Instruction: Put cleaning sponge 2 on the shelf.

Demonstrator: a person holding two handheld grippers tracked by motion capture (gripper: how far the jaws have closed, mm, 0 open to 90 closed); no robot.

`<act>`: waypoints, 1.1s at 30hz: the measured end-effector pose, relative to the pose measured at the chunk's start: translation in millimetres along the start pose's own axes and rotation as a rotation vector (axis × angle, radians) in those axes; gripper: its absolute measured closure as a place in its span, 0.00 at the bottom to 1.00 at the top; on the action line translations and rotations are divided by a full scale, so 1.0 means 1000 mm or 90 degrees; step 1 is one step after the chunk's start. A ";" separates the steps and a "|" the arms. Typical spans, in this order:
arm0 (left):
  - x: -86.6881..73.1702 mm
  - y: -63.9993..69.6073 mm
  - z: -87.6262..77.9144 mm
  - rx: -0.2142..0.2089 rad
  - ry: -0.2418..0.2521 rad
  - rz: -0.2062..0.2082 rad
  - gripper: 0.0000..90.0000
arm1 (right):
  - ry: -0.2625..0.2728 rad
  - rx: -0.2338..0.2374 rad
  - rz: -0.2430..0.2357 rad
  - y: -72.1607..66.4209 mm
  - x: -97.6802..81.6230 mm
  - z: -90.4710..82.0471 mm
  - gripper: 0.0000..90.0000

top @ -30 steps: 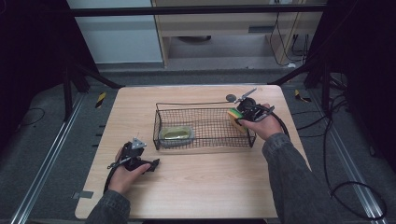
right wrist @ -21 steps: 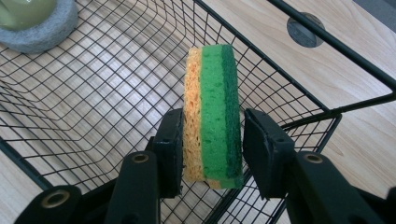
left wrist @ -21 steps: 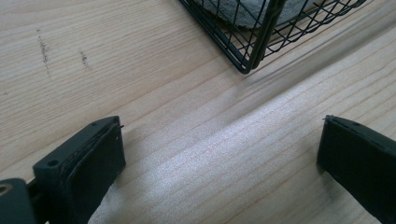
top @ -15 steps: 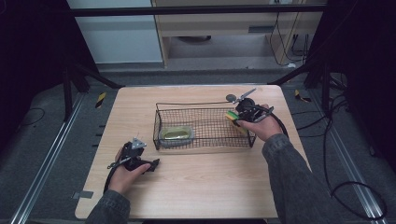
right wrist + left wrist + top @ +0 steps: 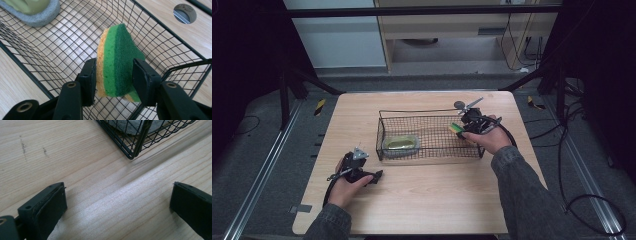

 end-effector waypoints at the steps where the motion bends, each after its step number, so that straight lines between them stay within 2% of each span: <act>1: 0.000 0.000 0.000 0.000 0.000 0.000 0.00 | -0.001 0.002 -0.004 -0.001 0.000 0.001 0.61; 15: 0.000 0.000 0.000 0.000 0.000 -0.001 0.00 | -0.002 0.022 -0.002 -0.009 0.003 0.002 0.57; 25: 0.000 0.000 0.000 0.000 -0.001 0.000 0.00 | 0.003 0.022 0.000 -0.010 0.004 -0.001 0.54; 33: 0.000 0.000 0.000 0.000 -0.001 0.000 0.00 | 0.021 0.013 0.019 -0.006 0.006 -0.008 0.45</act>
Point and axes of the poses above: each handheld gripper's, and its own axes: z roughly forward along the jaws, x roughly out of its top, y roughly to its right, the point moved 8 cm from there along z, roughly forward along the jaws, and after that the axes turned 5 degrees about -x, right-handed, at the moved point
